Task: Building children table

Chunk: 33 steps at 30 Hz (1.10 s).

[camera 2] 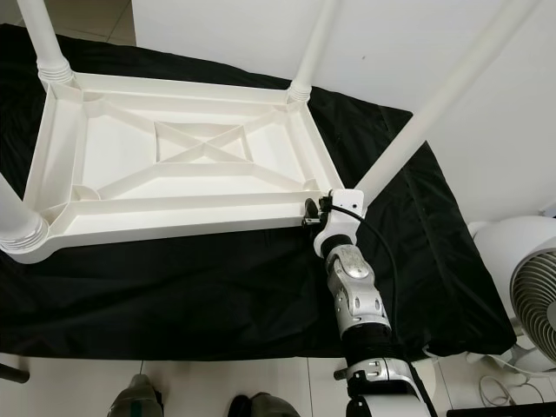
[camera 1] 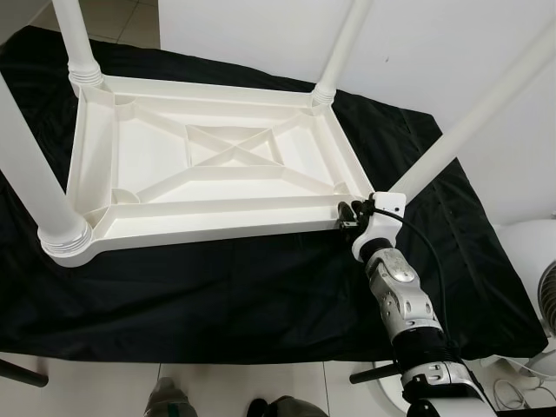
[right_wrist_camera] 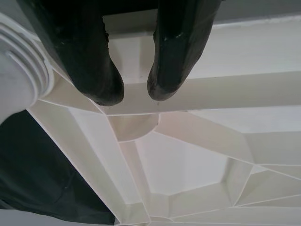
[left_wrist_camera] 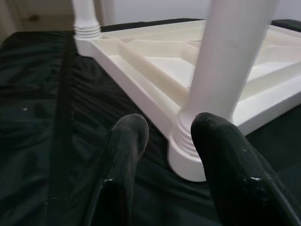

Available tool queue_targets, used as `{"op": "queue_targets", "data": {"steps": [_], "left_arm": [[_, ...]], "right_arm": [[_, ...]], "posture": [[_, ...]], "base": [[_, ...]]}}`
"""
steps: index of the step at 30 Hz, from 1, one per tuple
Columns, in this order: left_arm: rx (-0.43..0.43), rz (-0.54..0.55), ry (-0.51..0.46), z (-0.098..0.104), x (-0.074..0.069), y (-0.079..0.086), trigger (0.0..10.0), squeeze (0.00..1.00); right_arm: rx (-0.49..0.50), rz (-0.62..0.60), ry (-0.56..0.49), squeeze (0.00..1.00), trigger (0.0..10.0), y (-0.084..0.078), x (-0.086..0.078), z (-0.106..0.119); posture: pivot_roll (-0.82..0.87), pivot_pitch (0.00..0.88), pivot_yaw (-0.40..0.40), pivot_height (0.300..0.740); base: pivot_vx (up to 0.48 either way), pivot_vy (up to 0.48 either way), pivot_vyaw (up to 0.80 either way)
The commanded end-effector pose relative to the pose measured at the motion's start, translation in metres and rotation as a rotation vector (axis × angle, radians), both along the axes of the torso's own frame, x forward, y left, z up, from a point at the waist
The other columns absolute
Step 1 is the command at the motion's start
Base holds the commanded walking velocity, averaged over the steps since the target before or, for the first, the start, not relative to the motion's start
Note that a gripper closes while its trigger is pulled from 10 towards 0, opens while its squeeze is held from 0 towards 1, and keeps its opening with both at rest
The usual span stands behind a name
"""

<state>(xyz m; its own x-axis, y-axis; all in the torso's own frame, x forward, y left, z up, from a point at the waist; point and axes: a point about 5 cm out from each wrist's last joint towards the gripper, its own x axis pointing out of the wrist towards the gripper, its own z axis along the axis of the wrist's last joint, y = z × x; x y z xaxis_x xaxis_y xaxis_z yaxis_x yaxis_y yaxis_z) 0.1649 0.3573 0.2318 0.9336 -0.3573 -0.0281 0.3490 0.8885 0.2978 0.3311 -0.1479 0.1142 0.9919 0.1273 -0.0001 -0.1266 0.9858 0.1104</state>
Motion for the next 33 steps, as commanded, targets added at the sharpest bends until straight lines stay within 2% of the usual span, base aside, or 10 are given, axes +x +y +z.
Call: {"op": "queue_targets", "data": {"steps": [1,3,7,9,10,17,24,27,30,33], "left_arm": [[0.012,0.12,-0.015,0.001,0.002,0.016,10.0,0.0],[-0.028,0.226,-0.047,0.004,0.017,0.036,10.0,0.0],[0.02,0.302,-0.076,0.003,0.034,0.04,10.0,0.0],[0.045,0.333,-0.099,-0.004,0.059,0.029,10.0,0.0],[0.045,0.333,-0.099,-0.004,0.059,0.029,10.0,0.0],[0.033,0.272,-0.142,-0.011,0.105,-0.006,10.0,0.0],[0.006,0.171,-0.152,-0.011,0.123,-0.026,10.0,0.0],[0.017,0.043,-0.171,-0.011,0.134,-0.049,10.0,0.0],[0.021,0.019,-0.176,-0.011,0.135,-0.054,10.0,0.0],[-0.047,-0.187,-0.132,-0.021,0.121,-0.082,10.0,0.0]], "right_arm": [[-0.001,-0.018,0.017,0.0,10.0,-0.006,-0.002,-0.007],[0.003,-0.023,0.018,0.0,10.0,-0.005,-0.003,-0.009],[0.01,-0.028,0.019,0.0,10.0,-0.004,-0.004,-0.01],[0.011,-0.032,0.018,0.0,10.0,-0.003,-0.007,-0.011],[0.011,-0.032,0.018,0.0,10.0,-0.003,-0.007,-0.011],[0.015,-0.046,0.006,0.0,10.0,-0.002,-0.012,-0.012],[0.009,-0.079,0.0,0.0,10.0,-0.011,-0.014,-0.012],[-0.002,-0.108,-0.005,0.0,10.0,-0.02,-0.017,-0.011],[-0.003,-0.111,-0.004,0.0,10.0,-0.021,-0.017,-0.011],[-0.013,-0.119,-0.004,0.0,10.0,-0.025,-0.019,-0.011]], "posture": [[0.38,0.114,-0.2,0.74],[0.38,0.112,-0.194,0.74],[0.37,0.11,-0.192,0.74],[0.35,0.094,-0.182,0.74],[0.35,0.094,-0.182,0.74],[0.29,0.075,-0.161,0.74],[0.25,0.07,-0.149,0.74],[0.23,0.072,-0.148,0.74],[0.23,0.072,-0.148,0.74],[0.23,0.09,-0.142,0.74]], "base": [[0.0,0.0,0.0],[0.0,0.0,0.0],[0.0,0.0,0.0],[0.0,0.0,0.0],[0.0,0.0,0.0],[0.0,0.0,0.0],[0.0,0.0,0.0],[0.0,0.0,0.0],[0.0,0.0,0.0],[0.0,0.0,0.0]]}}
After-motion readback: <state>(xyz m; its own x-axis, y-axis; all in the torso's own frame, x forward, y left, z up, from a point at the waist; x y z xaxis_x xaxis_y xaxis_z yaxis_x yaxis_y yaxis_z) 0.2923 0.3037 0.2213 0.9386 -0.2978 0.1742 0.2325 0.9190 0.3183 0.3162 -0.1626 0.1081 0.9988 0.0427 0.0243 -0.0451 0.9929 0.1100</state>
